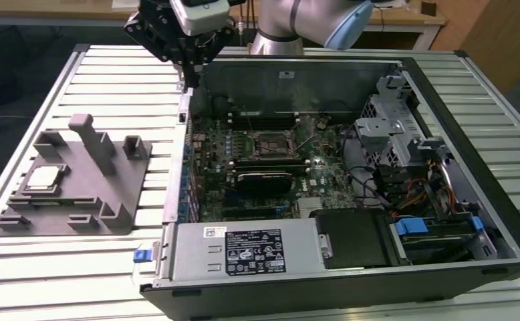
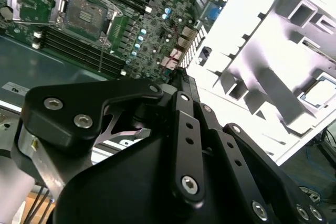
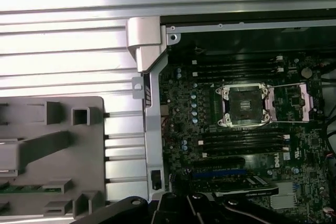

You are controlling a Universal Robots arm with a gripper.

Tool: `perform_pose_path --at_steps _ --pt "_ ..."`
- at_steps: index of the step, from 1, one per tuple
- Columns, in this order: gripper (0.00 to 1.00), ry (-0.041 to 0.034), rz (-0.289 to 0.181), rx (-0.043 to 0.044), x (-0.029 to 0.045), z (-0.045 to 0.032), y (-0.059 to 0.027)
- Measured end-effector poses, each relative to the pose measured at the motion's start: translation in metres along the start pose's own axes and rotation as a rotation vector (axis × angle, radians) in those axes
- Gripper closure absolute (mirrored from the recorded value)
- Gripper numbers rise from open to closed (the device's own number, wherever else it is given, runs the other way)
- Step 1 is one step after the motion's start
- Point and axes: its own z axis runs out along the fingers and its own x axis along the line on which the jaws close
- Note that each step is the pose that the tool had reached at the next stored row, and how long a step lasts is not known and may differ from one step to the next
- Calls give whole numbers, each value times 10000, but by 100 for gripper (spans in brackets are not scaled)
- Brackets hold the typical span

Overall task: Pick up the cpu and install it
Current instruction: 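Reach for the cpu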

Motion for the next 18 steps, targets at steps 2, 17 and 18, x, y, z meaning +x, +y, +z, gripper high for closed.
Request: perform_pose_path --at_steps 2,17,18 --pt "89 -1 0 0 39 -1 -3" --pt "89 -9 0 -1 393 -10 -30" --pt "89 -9 0 0 421 -10 -32"
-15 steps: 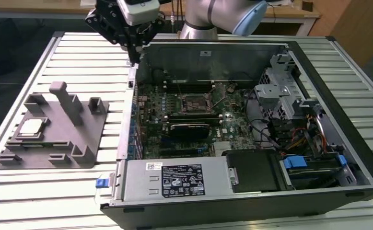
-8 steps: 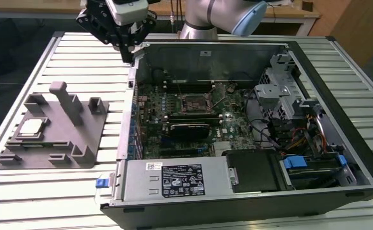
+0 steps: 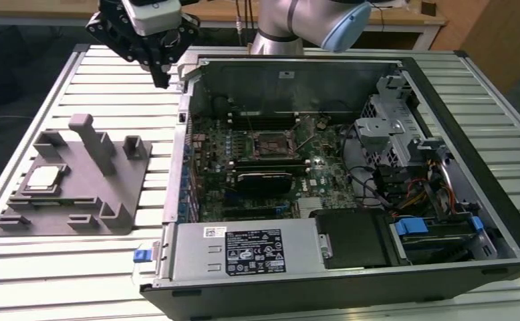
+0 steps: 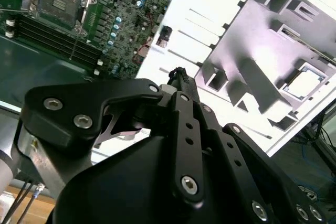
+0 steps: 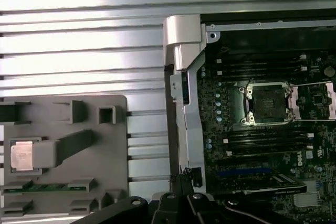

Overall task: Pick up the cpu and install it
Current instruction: 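Reach for the cpu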

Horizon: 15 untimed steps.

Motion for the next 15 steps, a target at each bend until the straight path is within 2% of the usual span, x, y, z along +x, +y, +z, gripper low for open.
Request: perform_pose_path --at_steps 15 --pt "89 -5 -1 -2 438 -4 -33"
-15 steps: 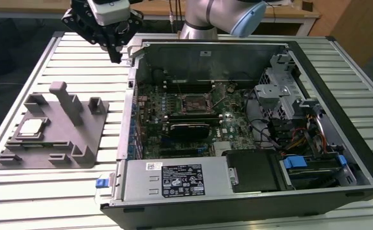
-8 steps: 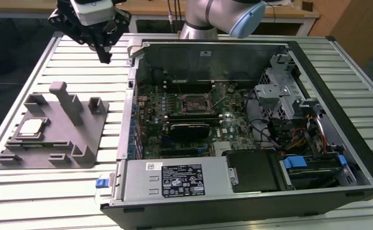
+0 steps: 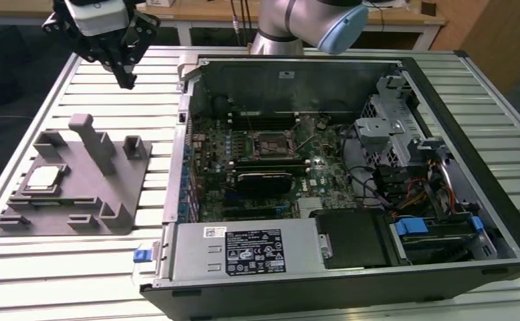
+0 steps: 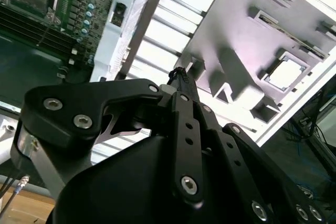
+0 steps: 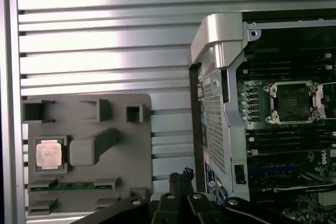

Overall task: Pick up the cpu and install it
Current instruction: 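Reach for the cpu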

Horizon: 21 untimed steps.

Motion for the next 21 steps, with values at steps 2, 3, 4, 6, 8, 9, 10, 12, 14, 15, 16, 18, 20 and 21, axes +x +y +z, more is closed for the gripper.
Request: perform_pose_path --at_steps 2,3,4,6,8,9,10,12,14,15,16,18,20,21 --pt "89 1 -1 1 53 0 -4" --pt "89 1 -1 1 79 0 -6" --pt "89 0 -1 0 107 1 -8" --pt "89 0 1 1 166 0 -13" --pt "89 0 1 0 220 0 -17" --pt "89 -1 0 0 247 0 -19" --pt "89 0 0 1 275 0 -21" --pt "89 0 -1 -1 330 1 -26" --pt "89 0 0 -6 384 3 -30" --pt "89 0 0 -7 414 4 -32" --pt "89 -1 1 -8 444 7 -34" --pt "89 -1 0 -8 505 12 -39" --pt "89 -2 -1 -9 572 21 -45" --pt "89 -2 -1 -9 610 28 -48"
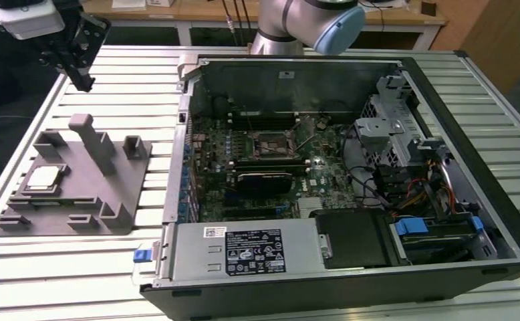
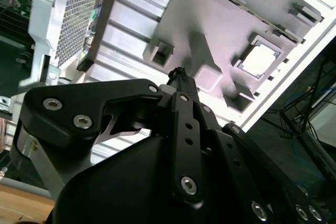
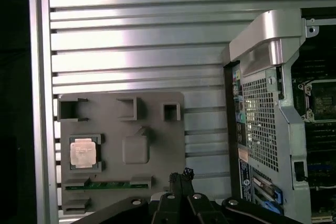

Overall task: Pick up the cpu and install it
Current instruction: 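Reach for the cpu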

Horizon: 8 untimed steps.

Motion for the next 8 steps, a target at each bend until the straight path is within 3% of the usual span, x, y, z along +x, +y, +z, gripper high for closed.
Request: perform_pose_path --at_steps 8 --pt "89 1 0 1 246 84 -22"
